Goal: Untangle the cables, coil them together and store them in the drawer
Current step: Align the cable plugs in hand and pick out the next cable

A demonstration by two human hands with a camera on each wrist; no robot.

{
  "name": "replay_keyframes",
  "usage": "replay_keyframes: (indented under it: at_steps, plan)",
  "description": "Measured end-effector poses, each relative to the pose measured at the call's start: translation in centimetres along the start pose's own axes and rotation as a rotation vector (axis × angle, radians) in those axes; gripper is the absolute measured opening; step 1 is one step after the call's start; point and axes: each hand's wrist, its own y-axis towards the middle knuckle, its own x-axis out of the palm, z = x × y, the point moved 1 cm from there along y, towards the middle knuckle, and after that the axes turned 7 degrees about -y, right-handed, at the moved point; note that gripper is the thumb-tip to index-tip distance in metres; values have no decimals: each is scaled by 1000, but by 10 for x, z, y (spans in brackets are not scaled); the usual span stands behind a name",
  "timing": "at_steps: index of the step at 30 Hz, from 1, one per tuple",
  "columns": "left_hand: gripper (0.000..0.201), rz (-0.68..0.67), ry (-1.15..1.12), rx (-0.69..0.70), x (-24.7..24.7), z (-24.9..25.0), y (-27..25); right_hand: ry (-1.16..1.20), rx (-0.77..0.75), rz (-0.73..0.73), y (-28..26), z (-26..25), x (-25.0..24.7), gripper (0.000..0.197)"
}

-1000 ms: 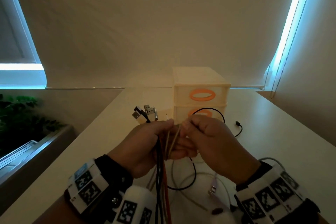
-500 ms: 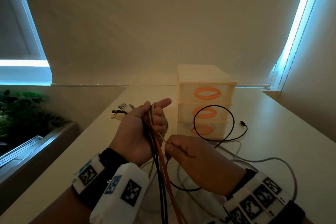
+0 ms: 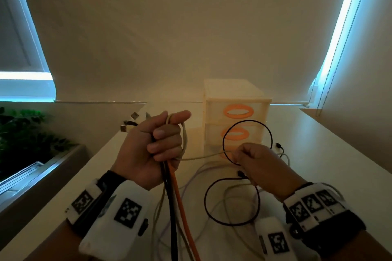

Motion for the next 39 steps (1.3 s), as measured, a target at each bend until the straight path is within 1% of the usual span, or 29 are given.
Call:
replay_keyframes:
  at_steps: [2,3,5,7,8,9,11,12,14,16,18,21,23,25,27,29,32,36,39]
  plan:
    - [46,-14,81,-66,6,-8,1,116,27,72,1,-4,5,28]
    - [47,0,150,-97,8,-14,0,226,51,64,1,-8,8,30]
    - [47,61,331,-141,13,-24,-2,527,98,-15,-1,-20,11,28]
    - [49,81,507,-192,16,-34,-4,805,112,-126,-5,-35,6,24]
    - [50,111,586,-227,18,-37,-4,890,100,-164,-7,-40,2,24]
    - [51,161,633,-259,20,-39,-4,923,74,-186,-10,-46,-2,24]
    - [51,256,611,-271,22,-41,-2,867,6,-187,-17,-57,-9,25]
    - [50,299,563,-243,23,-41,0,810,-28,-182,-21,-62,-10,26]
    - [50,387,468,-135,21,-40,3,681,-97,-195,-29,-68,-7,27]
    - [48,460,418,-37,17,-38,6,513,-159,-236,-35,-70,3,26]
    - [48,495,331,23,15,-35,9,410,-167,-306,-37,-67,18,25]
    - [49,483,85,103,15,-30,11,354,-144,-374,-37,-59,33,28]
    - [47,479,-48,163,14,-25,11,255,-144,-395,-34,-50,31,32]
    - [44,484,-135,213,11,-18,8,166,-129,-440,-30,-40,26,35]
    - [43,471,-191,234,8,-9,4,121,-110,-471,-27,-31,22,35]
    - [43,453,-193,219,5,-4,1,128,-87,-453,-24,-25,20,33]
    - [41,414,-151,195,6,1,-1,127,-64,-370,-17,-18,19,30]
    - [38,371,-88,200,6,8,-3,104,-54,-307,-12,-13,22,30]
    - [40,342,-86,166,6,7,-2,154,-29,-194,-9,-12,19,28]
